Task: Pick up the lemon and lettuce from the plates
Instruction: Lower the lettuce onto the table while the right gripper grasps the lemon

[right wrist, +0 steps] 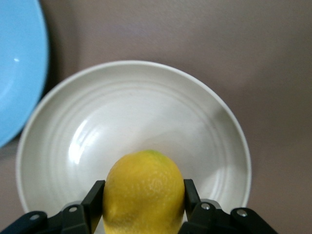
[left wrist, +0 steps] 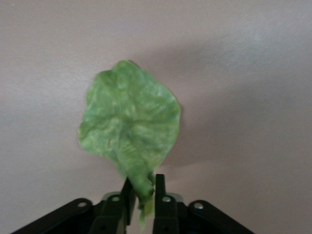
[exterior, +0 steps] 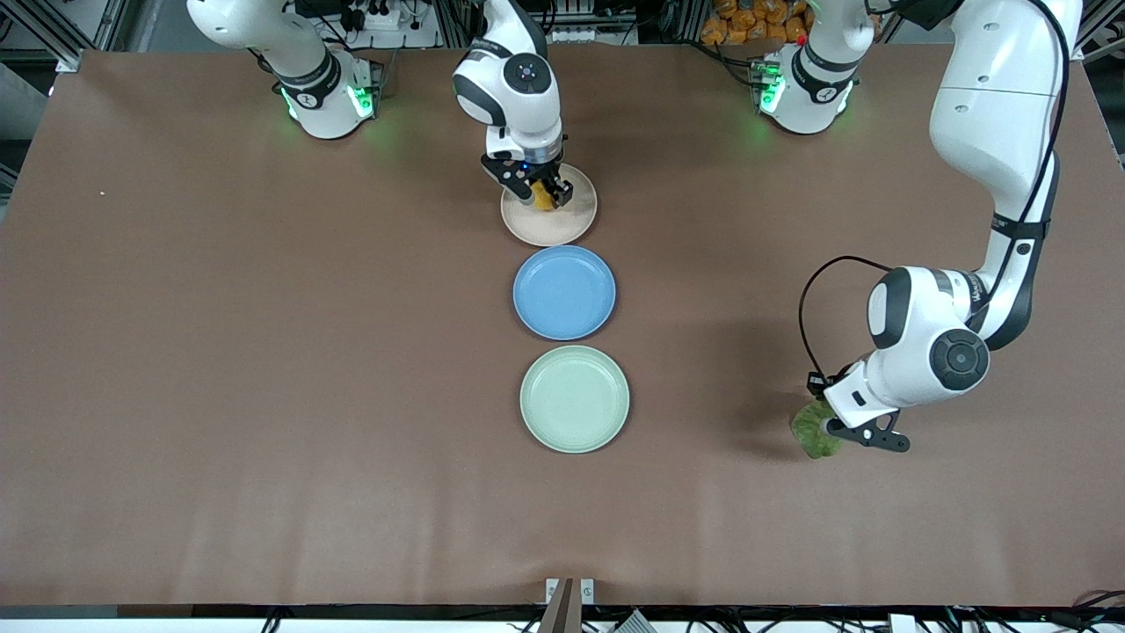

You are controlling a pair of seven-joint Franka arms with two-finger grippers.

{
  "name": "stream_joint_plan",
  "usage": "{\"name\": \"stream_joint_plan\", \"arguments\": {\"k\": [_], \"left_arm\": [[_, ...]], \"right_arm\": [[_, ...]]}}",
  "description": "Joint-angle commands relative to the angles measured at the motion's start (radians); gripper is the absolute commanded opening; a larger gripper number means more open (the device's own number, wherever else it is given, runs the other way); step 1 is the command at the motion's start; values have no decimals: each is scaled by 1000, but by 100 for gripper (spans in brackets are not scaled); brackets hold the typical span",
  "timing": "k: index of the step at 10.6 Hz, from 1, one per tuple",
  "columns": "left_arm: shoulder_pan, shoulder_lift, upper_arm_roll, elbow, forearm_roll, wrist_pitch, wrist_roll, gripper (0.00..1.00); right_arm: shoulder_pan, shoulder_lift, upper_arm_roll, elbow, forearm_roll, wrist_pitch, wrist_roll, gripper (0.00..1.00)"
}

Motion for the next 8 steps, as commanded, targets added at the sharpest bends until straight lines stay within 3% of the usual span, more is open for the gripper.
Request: {"name": "stream_joint_plan", "arguments": {"k": [1, 2, 3, 5, 8], "left_arm": [[2, 13, -3, 11, -131, -5, 11, 83], [5, 9, -1, 11, -128, -5, 22, 100], [8, 4, -1, 11, -122, -6, 22, 100], [14, -35, 0, 11, -121, -9, 22, 100], [23, -141, 10, 23, -117, -74, 17, 100]], "right_arm": [[-13, -4, -54, 74, -7, -55, -51, 0], [-12, -21, -88, 108, -7, -140, -97, 0], [-12, -54, -119, 125, -19, -231, -149, 0], [-12, -131, -246, 152, -87, -366, -312, 0], [-13, -148, -376, 154, -87, -399, -539, 0]]}}
